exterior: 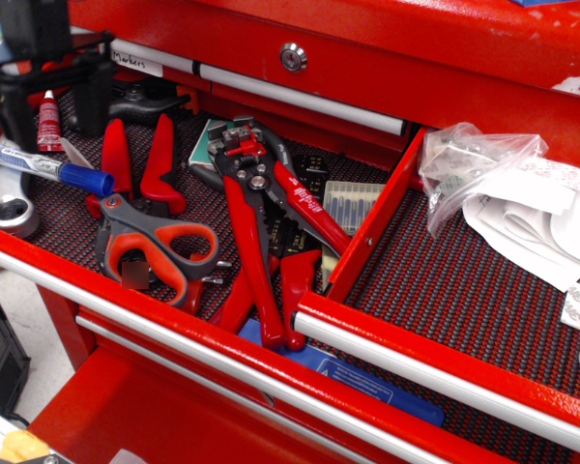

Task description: Pick up blue pen and put into drawer

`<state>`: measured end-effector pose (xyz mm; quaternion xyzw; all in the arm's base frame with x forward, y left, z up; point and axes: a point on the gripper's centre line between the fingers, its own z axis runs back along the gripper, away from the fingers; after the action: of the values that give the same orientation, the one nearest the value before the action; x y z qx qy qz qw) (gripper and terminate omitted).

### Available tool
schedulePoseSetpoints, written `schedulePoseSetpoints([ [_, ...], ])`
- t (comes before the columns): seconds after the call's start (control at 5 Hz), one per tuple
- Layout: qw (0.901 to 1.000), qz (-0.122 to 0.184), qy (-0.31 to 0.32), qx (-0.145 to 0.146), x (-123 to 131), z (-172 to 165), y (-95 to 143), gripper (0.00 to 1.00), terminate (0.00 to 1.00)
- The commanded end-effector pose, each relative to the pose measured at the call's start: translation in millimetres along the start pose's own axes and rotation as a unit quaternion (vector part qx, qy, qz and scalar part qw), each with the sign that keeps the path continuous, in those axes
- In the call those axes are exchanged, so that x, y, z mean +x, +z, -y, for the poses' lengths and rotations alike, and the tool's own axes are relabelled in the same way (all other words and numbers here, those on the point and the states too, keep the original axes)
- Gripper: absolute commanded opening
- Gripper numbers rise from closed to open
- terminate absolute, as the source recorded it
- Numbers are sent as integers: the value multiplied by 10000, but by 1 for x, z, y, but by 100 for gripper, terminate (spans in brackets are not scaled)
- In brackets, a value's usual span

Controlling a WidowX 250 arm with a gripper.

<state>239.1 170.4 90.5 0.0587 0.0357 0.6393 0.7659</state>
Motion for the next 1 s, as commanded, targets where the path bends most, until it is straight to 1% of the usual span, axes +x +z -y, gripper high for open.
schedulePoseSetpoints([
  [0.0,9980,188,282,-542,17,-7,-12,100,0],
  [0.4,9977,166,180,-629,22,1,-24,100,0],
  [0.6,9985,71,235,-499,18,3,-31,100,0],
  [0.8,9981,73,433,-440,11,4,-33,0,0],
])
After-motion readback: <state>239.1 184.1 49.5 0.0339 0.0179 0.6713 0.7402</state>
